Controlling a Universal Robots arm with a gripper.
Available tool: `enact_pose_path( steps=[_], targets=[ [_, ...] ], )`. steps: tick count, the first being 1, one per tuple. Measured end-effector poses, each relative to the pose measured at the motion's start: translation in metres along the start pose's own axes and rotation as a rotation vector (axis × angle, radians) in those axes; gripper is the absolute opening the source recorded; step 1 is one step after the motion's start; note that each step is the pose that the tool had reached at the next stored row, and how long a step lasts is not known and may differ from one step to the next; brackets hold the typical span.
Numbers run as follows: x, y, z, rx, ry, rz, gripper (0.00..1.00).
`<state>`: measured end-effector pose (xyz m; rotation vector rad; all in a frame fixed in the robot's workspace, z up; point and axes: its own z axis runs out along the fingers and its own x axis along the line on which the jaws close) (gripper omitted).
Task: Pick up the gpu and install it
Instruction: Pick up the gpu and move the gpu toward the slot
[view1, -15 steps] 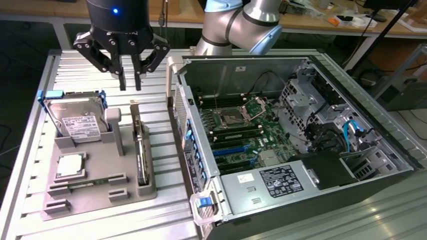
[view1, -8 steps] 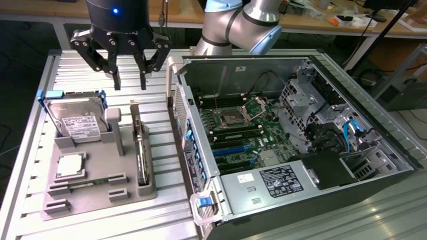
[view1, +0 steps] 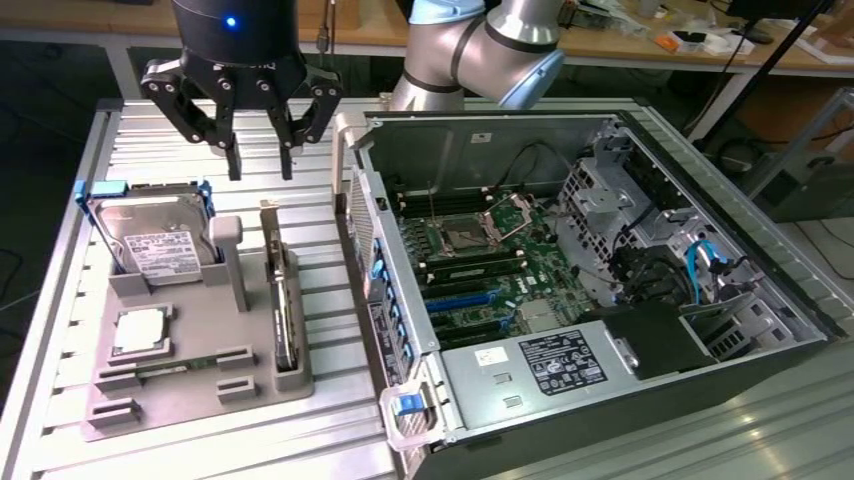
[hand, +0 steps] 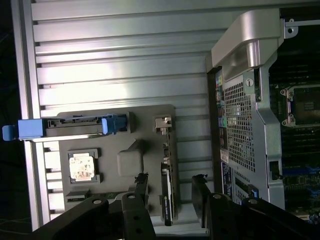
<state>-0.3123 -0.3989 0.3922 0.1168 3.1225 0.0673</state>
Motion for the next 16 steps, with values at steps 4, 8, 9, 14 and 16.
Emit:
enact_pose_path(
  steps=[4, 8, 9, 14, 16],
  targets=[
    [0.000, -0.0016, -0.0001, 0.0000, 0.0000, 0.000, 0.48],
    [0.000, -0.0041, -0.0001, -0.0001, -0.0001, 0.000, 0.48],
    [0.000, -0.0052, -0.0002, 0.0000, -0.0001, 0.000, 0.48],
    [-0.001, -0.0094, -0.0004, 0.0000, 0.0000, 0.000, 0.48],
    [-0.001, -0.0110, -0.0004, 0.0000, -0.0001, 0.000, 0.48]
  ],
)
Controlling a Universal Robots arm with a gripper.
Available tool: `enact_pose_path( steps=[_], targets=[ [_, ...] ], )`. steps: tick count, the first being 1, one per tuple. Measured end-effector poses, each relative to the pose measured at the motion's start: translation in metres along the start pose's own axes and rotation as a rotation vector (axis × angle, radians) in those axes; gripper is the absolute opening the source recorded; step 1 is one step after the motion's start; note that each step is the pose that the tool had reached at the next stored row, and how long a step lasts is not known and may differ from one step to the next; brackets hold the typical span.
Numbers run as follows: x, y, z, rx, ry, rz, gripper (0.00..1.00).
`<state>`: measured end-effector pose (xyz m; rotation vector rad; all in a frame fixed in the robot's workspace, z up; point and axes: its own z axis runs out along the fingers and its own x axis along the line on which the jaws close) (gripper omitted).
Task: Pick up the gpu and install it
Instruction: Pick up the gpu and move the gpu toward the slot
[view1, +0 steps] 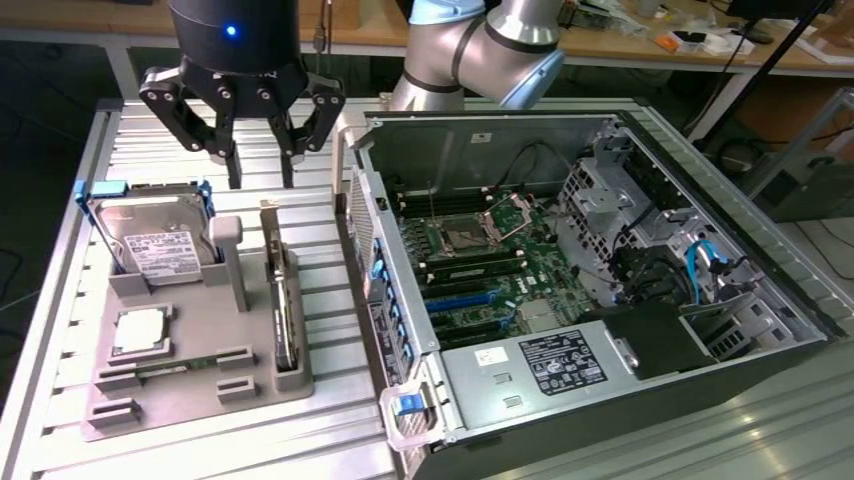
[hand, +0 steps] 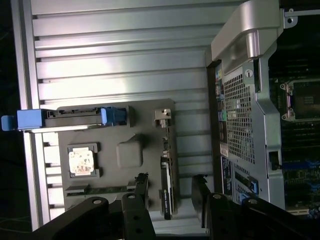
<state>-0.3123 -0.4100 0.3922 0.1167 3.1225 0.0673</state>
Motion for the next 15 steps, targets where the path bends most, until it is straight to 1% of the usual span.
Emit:
enact_pose_path(
  steps=[5, 15],
  targets=[
    [-0.0003, -0.0038, -0.0001, -0.0001, -0.0001, 0.000, 0.48],
    [-0.0003, -0.0040, -0.0002, 0.0000, 0.0001, 0.000, 0.48]
  ],
)
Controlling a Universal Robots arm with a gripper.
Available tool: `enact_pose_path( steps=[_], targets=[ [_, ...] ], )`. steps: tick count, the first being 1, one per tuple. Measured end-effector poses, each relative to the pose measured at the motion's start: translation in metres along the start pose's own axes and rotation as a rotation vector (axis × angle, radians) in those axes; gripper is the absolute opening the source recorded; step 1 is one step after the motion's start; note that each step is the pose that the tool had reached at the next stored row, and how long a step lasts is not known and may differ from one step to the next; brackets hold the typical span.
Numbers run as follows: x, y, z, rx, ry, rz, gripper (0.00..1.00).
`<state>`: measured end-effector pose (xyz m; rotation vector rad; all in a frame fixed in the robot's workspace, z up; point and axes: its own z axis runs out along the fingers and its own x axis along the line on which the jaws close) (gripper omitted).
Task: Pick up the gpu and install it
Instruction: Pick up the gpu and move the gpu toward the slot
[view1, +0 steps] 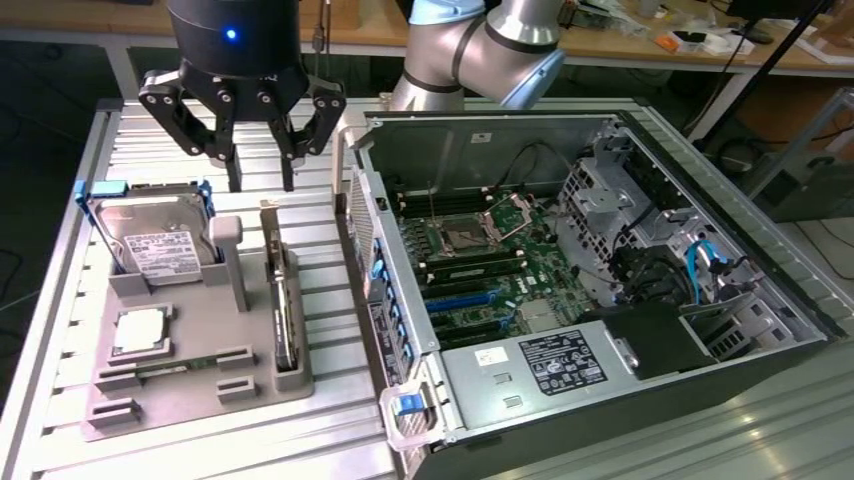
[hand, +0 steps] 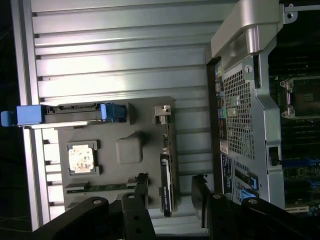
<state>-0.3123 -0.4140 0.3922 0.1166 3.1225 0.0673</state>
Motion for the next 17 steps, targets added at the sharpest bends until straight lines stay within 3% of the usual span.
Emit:
enact_pose_path(
  steps=[17],
  targets=[
    [-0.001, -0.0150, -0.0006, 0.0000, 0.0000, 0.000, 0.48]
  ],
)
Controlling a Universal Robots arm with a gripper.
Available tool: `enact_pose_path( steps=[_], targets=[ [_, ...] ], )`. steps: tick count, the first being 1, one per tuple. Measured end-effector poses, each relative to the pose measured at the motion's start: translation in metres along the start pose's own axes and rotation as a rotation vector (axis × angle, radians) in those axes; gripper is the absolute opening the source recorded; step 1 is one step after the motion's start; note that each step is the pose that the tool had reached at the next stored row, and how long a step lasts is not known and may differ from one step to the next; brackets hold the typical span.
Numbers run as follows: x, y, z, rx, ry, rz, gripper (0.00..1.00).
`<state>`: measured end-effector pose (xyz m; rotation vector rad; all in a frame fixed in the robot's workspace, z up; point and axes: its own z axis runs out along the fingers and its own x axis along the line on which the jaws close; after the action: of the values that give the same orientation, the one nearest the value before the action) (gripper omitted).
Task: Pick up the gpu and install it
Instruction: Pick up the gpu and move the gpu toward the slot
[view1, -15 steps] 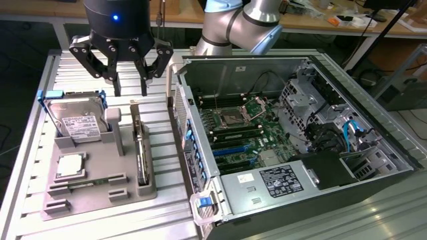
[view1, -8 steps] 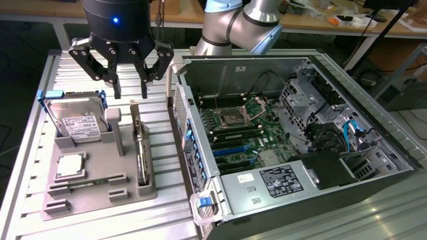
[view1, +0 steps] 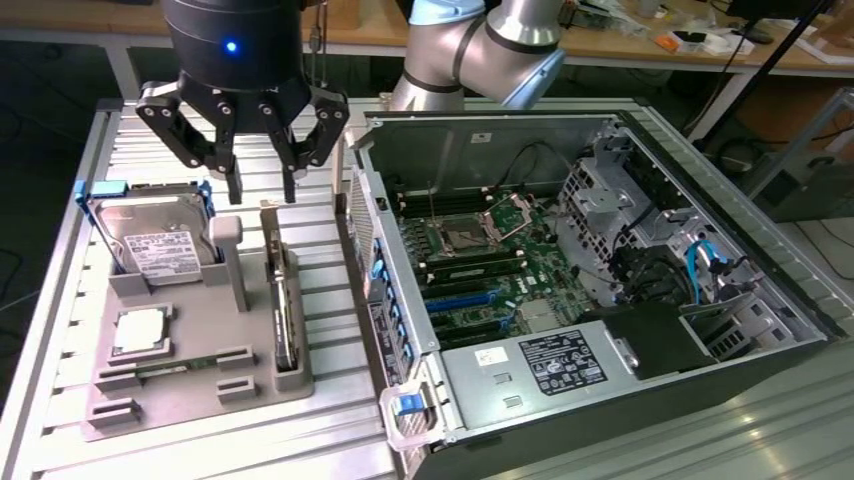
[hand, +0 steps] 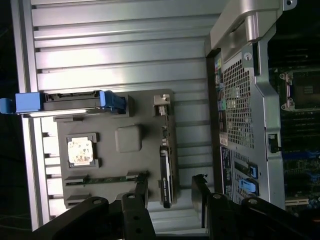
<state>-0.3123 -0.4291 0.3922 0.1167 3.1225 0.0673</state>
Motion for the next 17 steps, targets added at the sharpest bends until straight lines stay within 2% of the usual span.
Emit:
enact_pose_path(
  steps=[17],
  targets=[
    [-0.001, -0.0142, -0.0006, 0.0000, 0.0000, 0.000, 0.48]
  ],
)
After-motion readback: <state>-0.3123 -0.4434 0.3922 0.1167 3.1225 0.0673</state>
